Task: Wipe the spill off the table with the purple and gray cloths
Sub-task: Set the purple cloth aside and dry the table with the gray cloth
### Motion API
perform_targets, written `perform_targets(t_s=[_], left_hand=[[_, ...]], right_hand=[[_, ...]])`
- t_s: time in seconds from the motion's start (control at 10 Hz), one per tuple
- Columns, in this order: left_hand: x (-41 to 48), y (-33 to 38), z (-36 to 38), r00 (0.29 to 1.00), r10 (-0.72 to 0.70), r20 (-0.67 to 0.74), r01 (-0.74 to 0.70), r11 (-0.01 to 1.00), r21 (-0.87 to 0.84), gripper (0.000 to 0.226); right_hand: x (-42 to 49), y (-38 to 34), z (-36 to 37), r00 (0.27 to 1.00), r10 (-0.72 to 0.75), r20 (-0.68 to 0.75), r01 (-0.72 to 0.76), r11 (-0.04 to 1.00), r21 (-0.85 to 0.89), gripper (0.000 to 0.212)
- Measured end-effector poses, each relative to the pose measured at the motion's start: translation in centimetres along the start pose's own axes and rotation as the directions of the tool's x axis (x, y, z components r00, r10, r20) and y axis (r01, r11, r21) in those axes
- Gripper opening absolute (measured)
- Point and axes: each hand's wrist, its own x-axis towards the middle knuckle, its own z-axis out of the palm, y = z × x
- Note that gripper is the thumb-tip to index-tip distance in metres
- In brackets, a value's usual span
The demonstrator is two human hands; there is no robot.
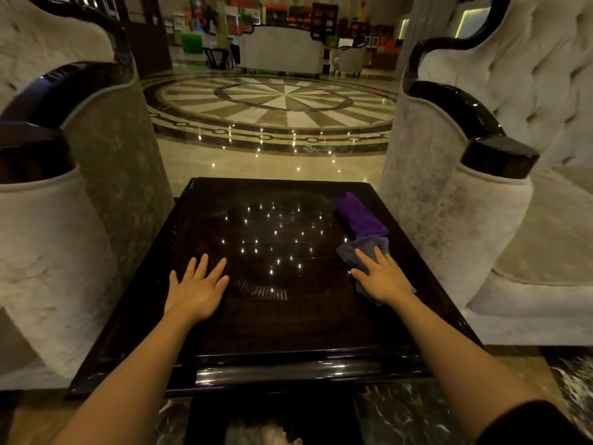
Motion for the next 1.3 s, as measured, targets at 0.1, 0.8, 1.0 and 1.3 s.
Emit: perform_targets(t_s=[0.1, 0.8, 1.0, 1.3], left_hand=[[0.0, 0.1, 0.0, 1.000, -0.004, -0.008, 0.004, 1.000, -0.002, 0.051], [0.3, 0.1, 0.1, 1.000, -0.021, -0.019, 0.022, 1.000, 0.013, 0.051], [0.3, -0.1, 0.0, 1.000, -0.003, -0.007, 0.003, 1.000, 0.010, 0.051], [0.2, -0.1, 0.0, 1.000, 0.003, -0.021, -0.003, 1.000, 0.020, 0.052]], right_hand=[[0.7, -1.5, 0.3, 1.000, -0.024, -0.002, 0.024, 1.000, -0.007, 0.053], [-11.3, -11.4, 4.1, 0.644, -0.763, 0.045, 0.755, 0.644, 0.124, 0.045], [-13.5, -11.4, 4.0, 0.528, -0.849, 0.019, 0.833, 0.522, 0.183, 0.042], [-8.9, -10.0, -2.8, 0.768, -0.554, -0.322, 0.638, 0.612, 0.467, 0.042]])
